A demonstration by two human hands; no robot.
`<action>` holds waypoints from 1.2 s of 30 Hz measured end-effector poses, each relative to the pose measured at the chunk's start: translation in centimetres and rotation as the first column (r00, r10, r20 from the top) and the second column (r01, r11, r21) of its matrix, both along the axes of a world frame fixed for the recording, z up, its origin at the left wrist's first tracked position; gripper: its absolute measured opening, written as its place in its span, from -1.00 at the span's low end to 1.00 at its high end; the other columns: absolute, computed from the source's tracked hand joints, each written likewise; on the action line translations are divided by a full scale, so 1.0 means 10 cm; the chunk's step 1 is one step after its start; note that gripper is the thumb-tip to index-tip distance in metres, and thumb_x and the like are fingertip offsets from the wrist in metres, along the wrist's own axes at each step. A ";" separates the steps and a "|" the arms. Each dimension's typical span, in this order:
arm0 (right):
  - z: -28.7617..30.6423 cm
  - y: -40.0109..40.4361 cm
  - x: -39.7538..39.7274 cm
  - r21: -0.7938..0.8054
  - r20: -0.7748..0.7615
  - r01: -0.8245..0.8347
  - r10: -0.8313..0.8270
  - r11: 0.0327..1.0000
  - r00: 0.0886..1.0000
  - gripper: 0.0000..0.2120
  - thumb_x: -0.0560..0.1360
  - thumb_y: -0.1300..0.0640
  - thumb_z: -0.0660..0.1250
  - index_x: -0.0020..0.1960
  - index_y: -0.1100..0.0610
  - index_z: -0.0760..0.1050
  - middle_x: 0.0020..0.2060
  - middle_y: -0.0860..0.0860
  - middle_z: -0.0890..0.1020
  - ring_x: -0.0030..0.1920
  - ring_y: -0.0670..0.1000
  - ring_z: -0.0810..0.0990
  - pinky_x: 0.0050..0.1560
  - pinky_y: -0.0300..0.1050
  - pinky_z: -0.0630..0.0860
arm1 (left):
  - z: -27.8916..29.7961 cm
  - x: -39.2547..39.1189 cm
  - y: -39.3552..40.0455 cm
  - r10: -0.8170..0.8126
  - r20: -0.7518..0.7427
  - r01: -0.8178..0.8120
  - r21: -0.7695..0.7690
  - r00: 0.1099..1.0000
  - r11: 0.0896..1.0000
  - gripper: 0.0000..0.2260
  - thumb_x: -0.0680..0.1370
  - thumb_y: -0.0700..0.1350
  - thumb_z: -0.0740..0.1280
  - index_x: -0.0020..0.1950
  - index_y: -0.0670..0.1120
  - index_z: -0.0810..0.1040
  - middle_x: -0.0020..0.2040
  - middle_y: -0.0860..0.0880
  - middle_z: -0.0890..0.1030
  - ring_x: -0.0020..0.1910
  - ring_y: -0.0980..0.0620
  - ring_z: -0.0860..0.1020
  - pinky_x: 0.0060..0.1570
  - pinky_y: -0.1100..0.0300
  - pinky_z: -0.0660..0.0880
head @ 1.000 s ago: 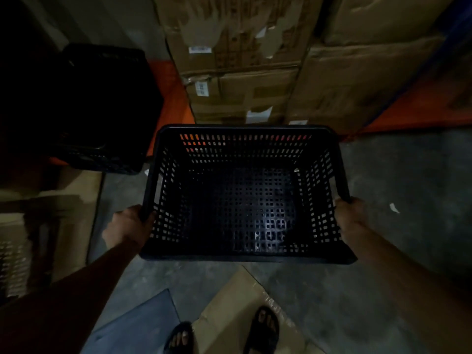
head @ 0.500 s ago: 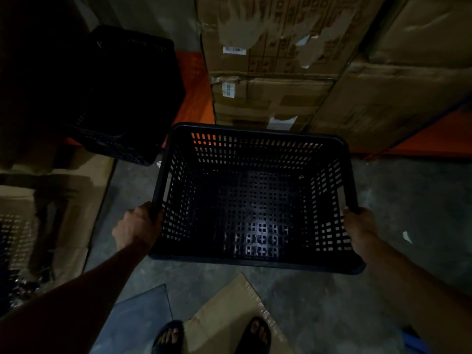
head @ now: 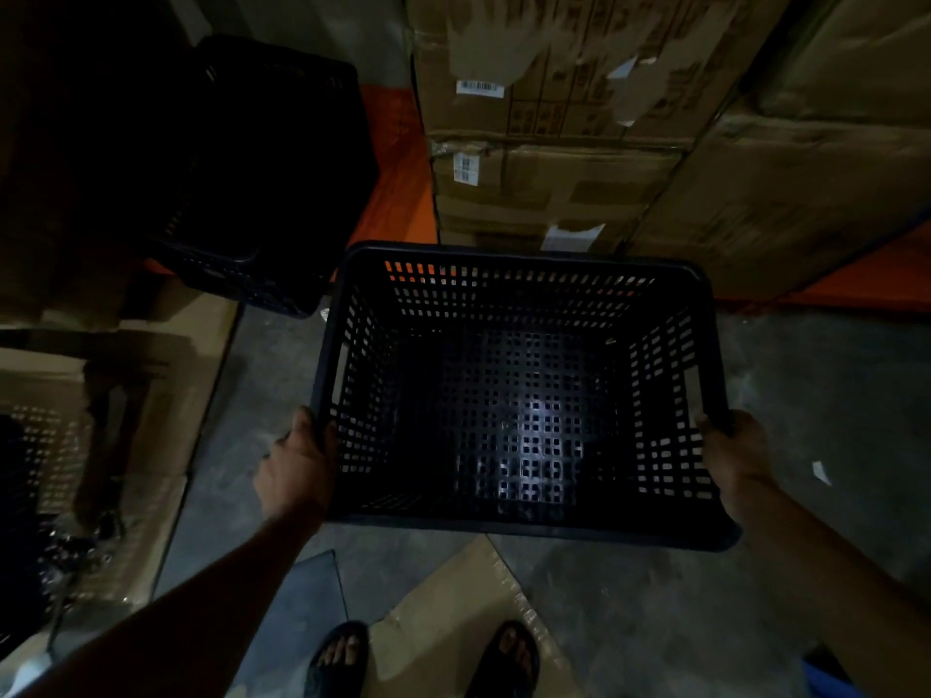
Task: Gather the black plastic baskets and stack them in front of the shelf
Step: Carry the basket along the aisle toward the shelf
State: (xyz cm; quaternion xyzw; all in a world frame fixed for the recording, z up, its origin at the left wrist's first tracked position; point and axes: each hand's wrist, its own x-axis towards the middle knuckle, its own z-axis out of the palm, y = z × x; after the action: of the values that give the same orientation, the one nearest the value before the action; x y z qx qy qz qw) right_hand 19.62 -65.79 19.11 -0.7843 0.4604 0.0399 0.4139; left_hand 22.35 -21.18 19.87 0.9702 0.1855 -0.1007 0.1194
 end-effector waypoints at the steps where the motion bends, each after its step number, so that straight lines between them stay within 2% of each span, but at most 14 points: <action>1: 0.01 -0.02 0.00 -0.007 0.002 -0.020 0.020 1.000 1.000 -0.73 0.56 0.16 0.22 0.16 0.33 0.48 -0.04 0.27 0.59 -0.09 0.18 0.57 -0.12 0.04 0.55 | -0.04 -0.03 -0.01 -0.004 0.027 0.004 -0.006 1.000 1.000 -0.68 0.60 0.08 0.14 0.20 -0.13 0.37 0.00 -0.31 0.62 -0.05 -0.33 0.59 -0.22 -0.01 0.33; 3: 0.04 -0.02 -0.02 -0.030 -0.027 -0.083 0.082 0.996 0.996 -0.72 0.58 0.19 0.18 0.23 0.31 0.42 0.02 0.26 0.56 -0.05 0.19 0.55 -0.15 -0.03 0.48 | -0.08 -0.03 -0.01 0.014 0.030 -0.014 0.000 0.999 1.000 -0.69 0.60 0.08 0.13 0.18 -0.13 0.35 -0.02 -0.32 0.62 -0.07 -0.35 0.59 -0.22 0.00 0.31; 6: 0.06 -0.01 -0.02 -0.076 -0.102 -0.178 0.170 0.981 0.980 -0.71 0.61 0.18 0.13 0.28 0.28 0.33 0.03 0.29 0.53 0.08 0.31 0.54 -0.03 0.11 0.48 | -0.07 0.01 0.02 0.020 -0.002 -0.020 -0.007 1.000 1.000 -0.67 0.59 0.10 0.14 0.19 -0.12 0.35 0.00 -0.35 0.60 -0.04 -0.38 0.58 -0.21 -0.02 0.31; 9: 0.08 0.00 0.00 -0.132 -0.187 -0.216 0.190 0.967 0.964 -0.70 0.59 0.17 0.15 0.28 0.26 0.35 0.09 0.33 0.55 0.11 0.33 0.54 0.02 0.10 0.46 | 0.00 0.06 0.07 -0.019 -0.026 0.019 0.003 0.999 1.000 -0.68 0.59 0.11 0.15 0.15 -0.11 0.38 0.01 -0.34 0.60 -0.03 -0.36 0.58 -0.23 -0.02 0.34; 13: 0.06 0.01 0.00 -0.141 -0.121 -0.182 0.166 0.973 0.979 -0.71 0.59 0.15 0.13 0.26 0.25 0.38 0.11 0.32 0.56 0.08 0.32 0.56 0.07 0.19 0.53 | 0.12 0.18 0.10 -0.042 0.029 0.042 -0.006 0.999 0.999 -0.71 0.59 0.06 0.18 0.10 -0.15 0.43 -0.06 -0.36 0.60 -0.09 -0.38 0.59 -0.26 -0.03 0.37; 16: 0.02 0.03 -0.08 -0.174 -0.111 -0.166 0.148 0.971 0.983 -0.70 0.59 0.14 0.14 0.25 0.26 0.39 0.13 0.33 0.57 0.11 0.33 0.56 0.10 0.14 0.49 | 0.17 0.20 0.10 -0.055 0.024 0.056 -0.010 0.998 0.998 -0.71 0.59 0.05 0.19 0.12 -0.16 0.45 -0.06 -0.37 0.60 -0.07 -0.39 0.58 -0.21 -0.09 0.44; 19: 0.00 0.04 -0.12 -0.178 -0.104 -0.164 0.147 0.970 0.984 -0.70 0.58 0.12 0.14 0.26 0.23 0.39 0.10 0.31 0.58 0.09 0.33 0.57 0.09 0.17 0.51 | 0.12 0.15 0.09 -0.057 0.030 0.058 -0.012 0.998 0.998 -0.71 0.59 0.06 0.19 0.12 -0.15 0.44 -0.07 -0.37 0.60 -0.08 -0.40 0.58 -0.22 -0.08 0.43; 23: -0.05 0.08 -0.17 -0.208 -0.082 -0.177 0.163 0.962 0.983 -0.73 0.59 0.15 0.14 0.24 0.24 0.39 0.06 0.32 0.59 0.05 0.32 0.58 0.01 0.09 0.49 | 0.02 0.06 0.10 -0.039 -0.017 0.039 0.001 0.999 0.999 -0.70 0.60 0.08 0.14 0.13 -0.14 0.37 -0.04 -0.36 0.60 -0.08 -0.38 0.58 -0.26 -0.04 0.37; 27: -0.06 0.09 -0.20 -0.242 -0.067 -0.202 0.191 0.949 0.979 -0.75 0.58 0.16 0.14 0.22 0.23 0.38 0.02 0.31 0.60 0.03 0.33 0.59 0.03 0.18 0.53 | 0.03 0.00 0.05 -0.023 -0.006 0.023 0.006 1.000 1.000 -0.73 0.60 0.05 0.15 0.12 -0.15 0.33 -0.05 -0.35 0.61 -0.11 -0.37 0.59 -0.28 -0.03 0.34; 31: -0.10 0.12 -0.20 -0.324 -0.061 -0.192 0.182 0.926 0.981 -0.78 0.56 0.19 0.17 0.15 0.28 0.37 -0.01 0.36 0.58 -0.04 0.35 0.60 -0.06 0.13 0.53 | 0.05 0.00 0.01 -0.018 0.014 0.018 0.006 1.000 1.000 -0.77 0.60 0.04 0.14 0.08 -0.11 0.26 -0.05 -0.28 0.62 -0.13 -0.31 0.59 -0.27 -0.02 0.35; 33: -0.13 0.15 -0.19 -0.384 -0.063 -0.196 0.186 0.902 0.980 -0.77 0.55 0.19 0.18 0.16 0.29 0.35 0.00 0.38 0.57 -0.08 0.37 0.60 -0.10 0.13 0.52 | 0.07 0.00 0.00 -0.034 0.020 0.034 0.015 0.999 0.999 -0.77 0.60 0.04 0.12 0.14 -0.08 0.25 -0.01 -0.28 0.63 -0.13 -0.31 0.60 -0.25 -0.06 0.38; 35: -0.14 0.15 -0.21 -0.430 -0.043 -0.229 0.233 0.874 0.971 -0.72 0.54 0.21 0.19 0.21 0.30 0.32 0.03 0.38 0.54 -0.11 0.38 0.59 -0.14 0.16 0.52 | 0.08 -0.02 -0.01 -0.075 0.039 0.075 0.019 0.996 0.997 -0.65 0.61 0.02 0.10 0.36 -0.04 0.20 0.15 -0.28 0.60 -0.11 -0.34 0.61 -0.23 -0.12 0.42; 36: -0.13 0.17 -0.23 -0.436 -0.034 -0.250 0.262 0.864 0.965 -0.68 0.54 0.23 0.19 0.26 0.30 0.30 0.06 0.37 0.52 -0.11 0.39 0.58 -0.14 0.18 0.53 | 0.09 -0.03 0.00 -0.095 0.041 0.094 0.016 0.995 0.995 -0.55 0.61 0.00 0.10 0.48 0.01 0.10 0.25 -0.25 0.54 -0.09 -0.34 0.61 -0.24 -0.12 0.42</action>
State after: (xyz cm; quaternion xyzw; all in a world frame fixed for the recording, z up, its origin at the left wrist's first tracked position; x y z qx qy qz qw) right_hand 17.35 -64.10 17.78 -0.9114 0.3440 -0.0201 0.2247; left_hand 22.08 -21.21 20.81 0.9805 0.1374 -0.0847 0.1117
